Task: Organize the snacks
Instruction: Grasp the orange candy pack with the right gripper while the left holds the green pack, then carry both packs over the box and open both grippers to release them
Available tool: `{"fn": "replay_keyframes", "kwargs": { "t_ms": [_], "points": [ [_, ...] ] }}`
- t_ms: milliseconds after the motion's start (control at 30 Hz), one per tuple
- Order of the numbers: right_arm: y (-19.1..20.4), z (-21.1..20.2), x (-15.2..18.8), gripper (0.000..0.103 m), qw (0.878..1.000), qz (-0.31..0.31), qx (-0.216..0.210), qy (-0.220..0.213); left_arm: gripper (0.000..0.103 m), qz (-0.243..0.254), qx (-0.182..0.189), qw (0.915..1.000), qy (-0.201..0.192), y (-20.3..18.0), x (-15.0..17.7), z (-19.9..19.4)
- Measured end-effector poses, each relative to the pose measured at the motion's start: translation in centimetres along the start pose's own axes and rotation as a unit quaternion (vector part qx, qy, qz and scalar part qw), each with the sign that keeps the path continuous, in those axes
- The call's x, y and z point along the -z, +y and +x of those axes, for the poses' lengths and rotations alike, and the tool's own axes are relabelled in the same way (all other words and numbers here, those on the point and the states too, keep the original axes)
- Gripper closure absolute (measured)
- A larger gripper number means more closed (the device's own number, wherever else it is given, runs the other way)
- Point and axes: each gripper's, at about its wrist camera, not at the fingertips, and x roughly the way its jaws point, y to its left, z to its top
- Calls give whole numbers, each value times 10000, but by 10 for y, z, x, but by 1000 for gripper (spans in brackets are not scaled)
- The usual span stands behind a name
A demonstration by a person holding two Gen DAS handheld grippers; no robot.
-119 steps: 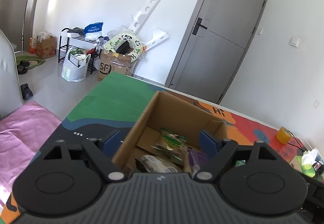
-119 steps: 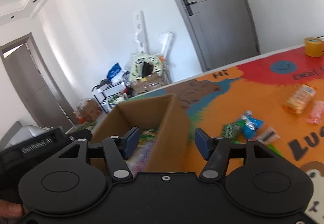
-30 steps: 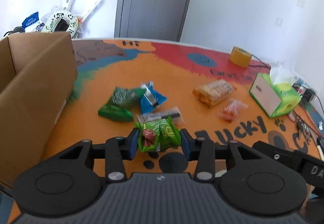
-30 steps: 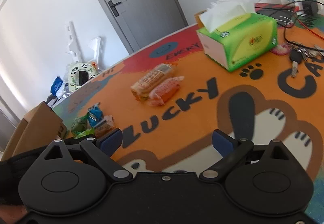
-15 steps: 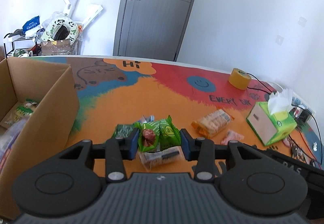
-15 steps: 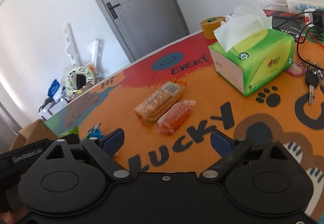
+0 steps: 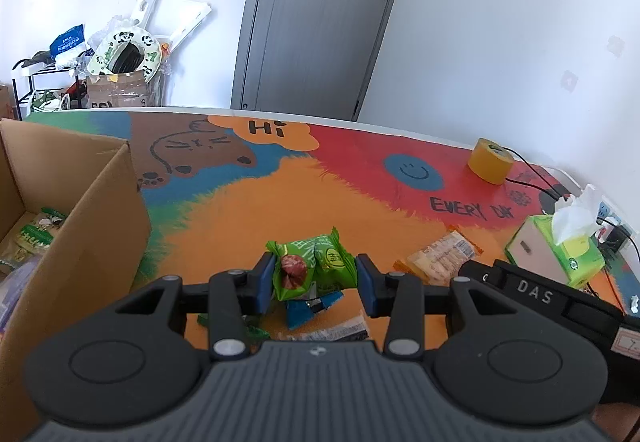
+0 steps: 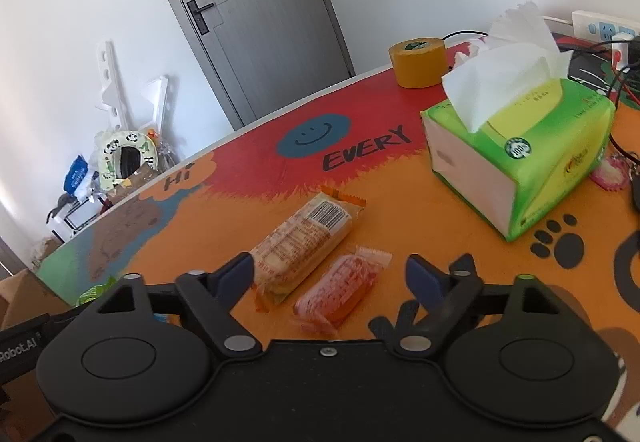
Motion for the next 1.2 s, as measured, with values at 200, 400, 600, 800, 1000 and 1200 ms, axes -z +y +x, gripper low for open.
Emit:
{"fn": "replay_keyframes", "kwargs": {
  "t_ms": [200,400,600,800,1000,1200],
  "points": [
    [0,15,3,37,9999,-50,87,112,62,22,-20,10000,73,-1,1,7],
    [-8,9,9,75,9999,30,149,58,62,26,-12,10000,70,-4,2,6],
    [-19,-10,20,81,9999,148,-69,35,62,14,29,10000,52,-6,8,-3],
    [-24,-33,27,82,9995,219,-217,-61,62,44,95,9999,-76,-9,11,-21],
    [-17,-54,31,83,9987,223,-394,-222,62,36,113,9996,-242,-7,14,-42],
    [-6,-75,34,83,9974,154,-595,-385,62,9,110,9990,-445,-2,15,-65]
  ]
}}
